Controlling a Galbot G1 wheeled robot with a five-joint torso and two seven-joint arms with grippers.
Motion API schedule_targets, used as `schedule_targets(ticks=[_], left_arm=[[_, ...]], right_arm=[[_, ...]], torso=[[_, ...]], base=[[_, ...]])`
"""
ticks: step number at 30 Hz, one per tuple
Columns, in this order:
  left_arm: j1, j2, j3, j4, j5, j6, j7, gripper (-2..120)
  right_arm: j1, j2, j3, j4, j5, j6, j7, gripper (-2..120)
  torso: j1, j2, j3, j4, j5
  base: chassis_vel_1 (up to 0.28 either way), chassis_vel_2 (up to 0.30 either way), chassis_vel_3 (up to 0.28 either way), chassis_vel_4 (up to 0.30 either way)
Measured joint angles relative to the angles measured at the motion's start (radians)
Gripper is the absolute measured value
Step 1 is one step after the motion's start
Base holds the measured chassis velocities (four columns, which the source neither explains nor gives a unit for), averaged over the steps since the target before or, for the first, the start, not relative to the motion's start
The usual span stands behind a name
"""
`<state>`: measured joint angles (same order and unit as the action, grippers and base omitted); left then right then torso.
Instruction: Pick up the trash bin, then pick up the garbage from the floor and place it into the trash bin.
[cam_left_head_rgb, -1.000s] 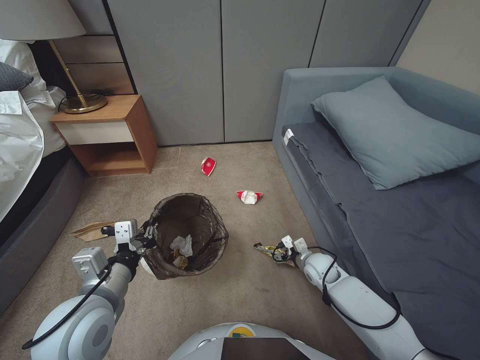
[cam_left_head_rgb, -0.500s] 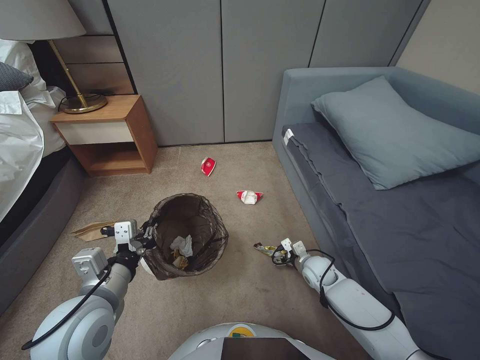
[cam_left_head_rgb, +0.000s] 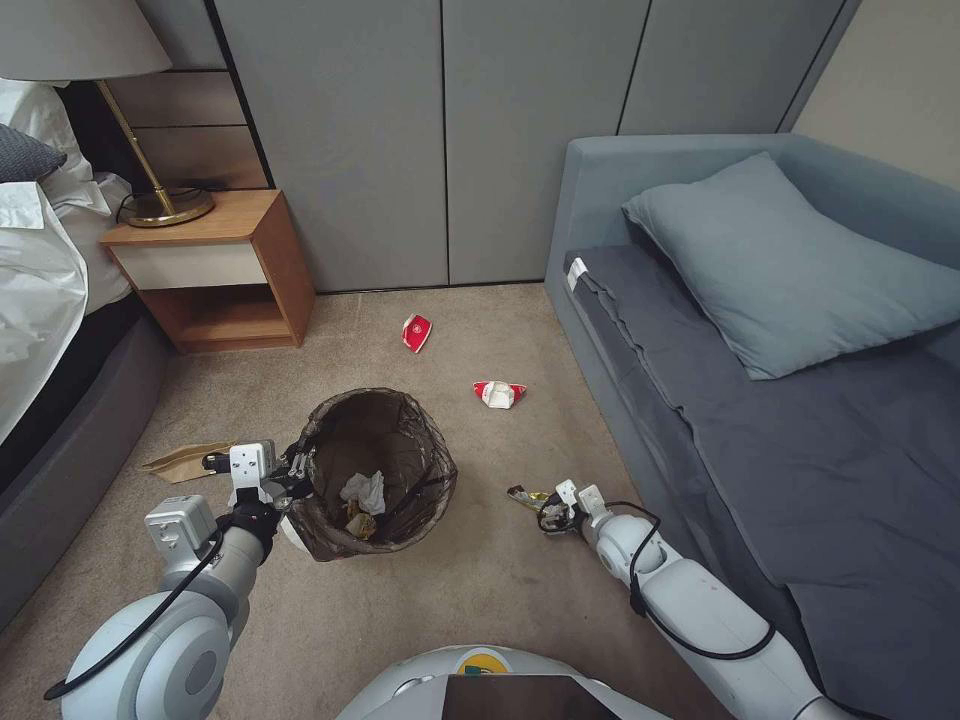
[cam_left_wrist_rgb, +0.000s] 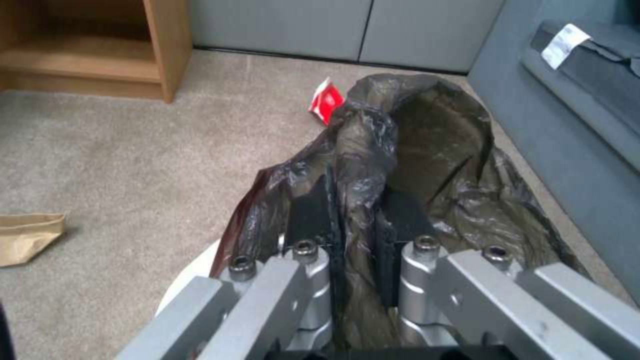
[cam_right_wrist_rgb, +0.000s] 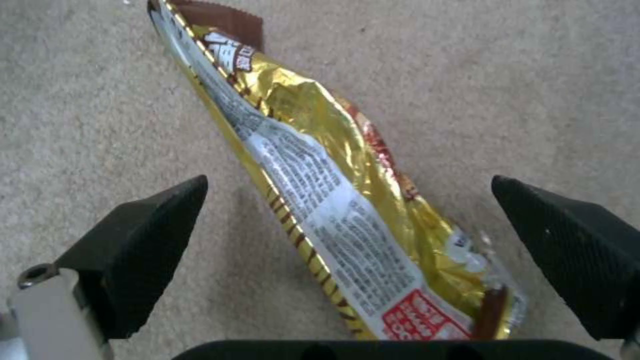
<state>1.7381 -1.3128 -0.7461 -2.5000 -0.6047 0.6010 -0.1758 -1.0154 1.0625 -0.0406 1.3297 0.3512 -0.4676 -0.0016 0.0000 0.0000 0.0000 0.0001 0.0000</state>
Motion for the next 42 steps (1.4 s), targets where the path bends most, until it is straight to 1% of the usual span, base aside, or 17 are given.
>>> schedule_targets(ticks=[7,23,30,31,32,33,34,35,38,39,40,41,42], left_arm=[[0.000,0.001,0.002,0.000,0.000,0.001,0.000,8],[0.006,0.002,-0.003,0.000,0.002,0.002,0.000,8],[0.009,0.001,0.001,0.000,0.009,0.002,0.000,8],[0.010,0.001,0.000,0.000,0.009,0.002,0.000,8],[0.010,0.001,0.000,0.000,0.009,0.002,0.000,8],[0.010,0.001,0.000,0.000,0.009,0.002,0.001,8],[0.011,0.001,0.000,0.000,0.010,0.001,0.001,8],[0.011,0.001,0.000,0.000,0.010,0.001,0.001,8],[0.012,0.002,0.000,0.000,0.010,0.001,0.001,8],[0.012,0.002,0.000,0.000,0.010,0.001,0.001,8],[0.013,0.002,-0.001,0.000,0.010,0.000,0.001,8],[0.014,0.002,-0.003,0.000,0.010,0.000,0.001,8],[0.014,0.002,-0.003,0.000,0.010,0.000,0.001,8]], right_arm=[[-0.002,0.020,0.004,-0.029,-0.022,0.027,-0.002,100],[-0.007,0.066,0.026,-0.068,-0.057,0.055,-0.031,100],[-0.013,0.071,0.042,-0.079,-0.078,0.070,-0.047,96],[-0.014,0.072,0.046,-0.081,-0.080,0.071,-0.049,92],[-0.014,0.072,0.046,-0.081,-0.080,0.071,-0.049,92],[-0.014,0.072,0.048,-0.082,-0.080,0.071,-0.050,89],[-0.015,0.072,0.052,-0.084,-0.081,0.072,-0.053,82],[-0.015,0.072,0.052,-0.084,-0.081,0.072,-0.053,82],[-0.016,0.072,0.060,-0.086,-0.081,0.075,-0.061,68],[-0.016,0.072,0.060,-0.086,-0.081,0.075,-0.061,68],[-0.017,0.072,0.063,-0.088,-0.081,0.076,-0.064,61],[-0.017,0.075,0.066,-0.091,-0.082,0.077,-0.067,57],[-0.017,0.075,0.066,-0.091,-0.082,0.077,-0.067,57]], torso=[[0.000,0.000,0.000,-0.0001,-0.0001],[0.000,0.000,0.000,-0.0001,-0.0001],[0.000,0.000,0.000,-0.0001,-0.0001],[0.000,0.000,0.000,-0.0001,-0.0001],[0.000,0.000,0.000,-0.0001,-0.0001],[0.000,0.000,0.000,-0.0001,0.0000],[0.000,0.000,0.000,-0.0001,0.0000],[0.000,0.000,0.000,-0.0001,0.0000],[0.000,0.000,0.000,-0.0001,0.0001],[0.000,0.000,0.000,-0.0001,0.0001],[0.000,0.000,0.000,0.0001,0.0002],[0.000,0.000,0.000,0.0001,0.0002],[0.000,0.000,0.000,0.0001,0.0002]], base=[[0.000,0.000,0.000,0.000],[0.000,0.000,0.000,0.000],[0.000,0.000,0.000,0.000],[0.000,0.000,0.000,0.000],[0.000,0.000,0.000,0.000],[0.000,0.000,0.000,0.000],[0.000,0.000,0.000,0.000],[0.000,0.000,0.000,0.000],[0.000,0.000,0.000,0.000],[0.000,0.000,0.000,0.000],[0.000,0.000,0.000,0.000],[0.000,0.000,0.000,0.000],[0.000,0.000,0.000,0.000]])
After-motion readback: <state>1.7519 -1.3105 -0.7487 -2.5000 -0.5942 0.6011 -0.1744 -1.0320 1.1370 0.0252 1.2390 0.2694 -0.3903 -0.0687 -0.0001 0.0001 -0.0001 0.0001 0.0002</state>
